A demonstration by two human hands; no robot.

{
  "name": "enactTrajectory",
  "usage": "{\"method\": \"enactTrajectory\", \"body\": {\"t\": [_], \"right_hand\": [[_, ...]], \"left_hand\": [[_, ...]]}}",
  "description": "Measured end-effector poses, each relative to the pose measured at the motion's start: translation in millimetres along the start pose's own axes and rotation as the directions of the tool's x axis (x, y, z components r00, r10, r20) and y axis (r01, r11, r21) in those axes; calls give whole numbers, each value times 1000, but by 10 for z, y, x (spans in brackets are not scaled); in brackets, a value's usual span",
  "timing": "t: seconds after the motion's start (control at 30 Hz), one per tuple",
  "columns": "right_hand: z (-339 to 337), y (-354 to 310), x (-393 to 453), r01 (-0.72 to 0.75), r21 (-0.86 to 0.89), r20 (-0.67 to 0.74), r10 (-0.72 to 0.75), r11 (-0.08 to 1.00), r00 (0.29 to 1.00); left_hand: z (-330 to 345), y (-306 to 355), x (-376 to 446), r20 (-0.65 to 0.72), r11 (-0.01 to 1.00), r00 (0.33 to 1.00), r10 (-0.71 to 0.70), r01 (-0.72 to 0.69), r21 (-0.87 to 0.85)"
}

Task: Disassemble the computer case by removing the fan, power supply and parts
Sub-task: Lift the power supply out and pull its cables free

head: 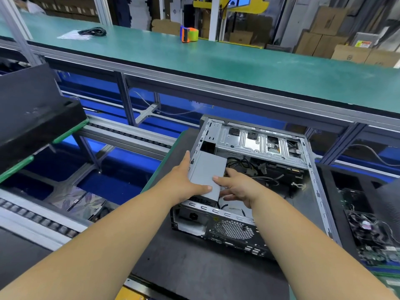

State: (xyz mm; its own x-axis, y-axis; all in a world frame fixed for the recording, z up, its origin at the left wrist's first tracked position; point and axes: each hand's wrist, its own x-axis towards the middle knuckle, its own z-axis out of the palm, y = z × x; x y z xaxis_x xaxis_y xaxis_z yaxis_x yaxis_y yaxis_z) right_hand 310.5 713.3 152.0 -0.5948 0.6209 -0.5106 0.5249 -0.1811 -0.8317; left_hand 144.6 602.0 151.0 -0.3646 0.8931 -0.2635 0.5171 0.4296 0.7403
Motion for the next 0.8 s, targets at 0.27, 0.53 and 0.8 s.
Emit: {"method": "enactTrajectory", "body": {"t": [0.27, 0.53, 0.8], "right_hand": [[105, -170, 191, 64, -239, -371, -152, 969, 916], [353, -589, 493, 50, -730, -236, -320, 681, 918], [285, -605, 672, 148, -387, -194, -237, 910, 952]], "left_hand": [[-6, -8, 3, 3, 993, 1000, -18, 19, -116], [-13, -31, 2, -17, 993, 1000, 4, -6, -121], [-10, -45, 2, -6, 998, 1000, -22, 22, -55]]}}
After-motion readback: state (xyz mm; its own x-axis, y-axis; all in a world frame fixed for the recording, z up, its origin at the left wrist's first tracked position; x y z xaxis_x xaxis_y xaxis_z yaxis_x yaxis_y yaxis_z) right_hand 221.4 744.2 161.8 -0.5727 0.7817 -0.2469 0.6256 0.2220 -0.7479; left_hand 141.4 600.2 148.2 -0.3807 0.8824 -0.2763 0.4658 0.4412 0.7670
